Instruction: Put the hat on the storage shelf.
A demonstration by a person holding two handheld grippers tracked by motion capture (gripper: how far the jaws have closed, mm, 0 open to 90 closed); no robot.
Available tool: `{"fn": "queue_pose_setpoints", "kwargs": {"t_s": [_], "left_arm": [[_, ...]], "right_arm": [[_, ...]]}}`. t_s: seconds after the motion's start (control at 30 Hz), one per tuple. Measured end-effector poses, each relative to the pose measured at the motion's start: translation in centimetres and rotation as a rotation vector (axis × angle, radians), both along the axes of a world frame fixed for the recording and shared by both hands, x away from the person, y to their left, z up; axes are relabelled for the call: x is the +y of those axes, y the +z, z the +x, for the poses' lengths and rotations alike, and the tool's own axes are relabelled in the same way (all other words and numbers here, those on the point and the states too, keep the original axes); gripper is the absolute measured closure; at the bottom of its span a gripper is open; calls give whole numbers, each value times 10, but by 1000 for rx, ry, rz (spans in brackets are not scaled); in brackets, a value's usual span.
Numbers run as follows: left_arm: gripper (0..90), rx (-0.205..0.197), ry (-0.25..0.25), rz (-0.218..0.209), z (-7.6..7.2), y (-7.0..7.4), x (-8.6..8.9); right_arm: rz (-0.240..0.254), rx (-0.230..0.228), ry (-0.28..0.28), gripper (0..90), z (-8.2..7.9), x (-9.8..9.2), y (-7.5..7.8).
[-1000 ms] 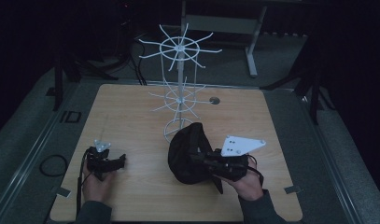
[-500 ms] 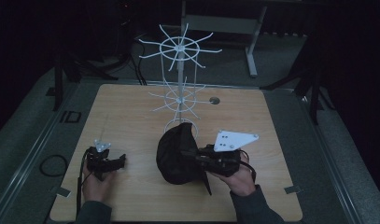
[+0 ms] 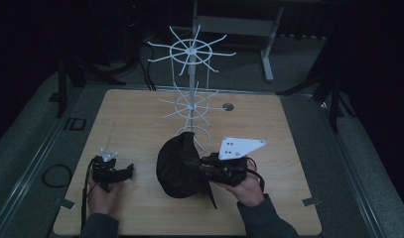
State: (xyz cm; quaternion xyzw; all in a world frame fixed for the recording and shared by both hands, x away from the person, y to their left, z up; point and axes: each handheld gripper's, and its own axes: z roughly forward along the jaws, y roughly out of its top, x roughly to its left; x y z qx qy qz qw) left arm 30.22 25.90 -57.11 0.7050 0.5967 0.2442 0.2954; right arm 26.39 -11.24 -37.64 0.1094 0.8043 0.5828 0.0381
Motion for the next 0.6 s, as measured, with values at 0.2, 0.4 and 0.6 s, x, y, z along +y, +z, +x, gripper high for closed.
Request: {"fn": "queue_pose_setpoints", "kwargs": {"t_s": [0.2,0.4,0.6], "left_arm": [[142,-1,0,-1,0,0,0],[142,-1,0,-1,0,0,0],[142,-1,0,0,0,0,0]], "right_arm": [[-3,4,35,870,2,12,1],[0,0,55,870,4,20,5],[15,5,83,870,10,30,9]]}}
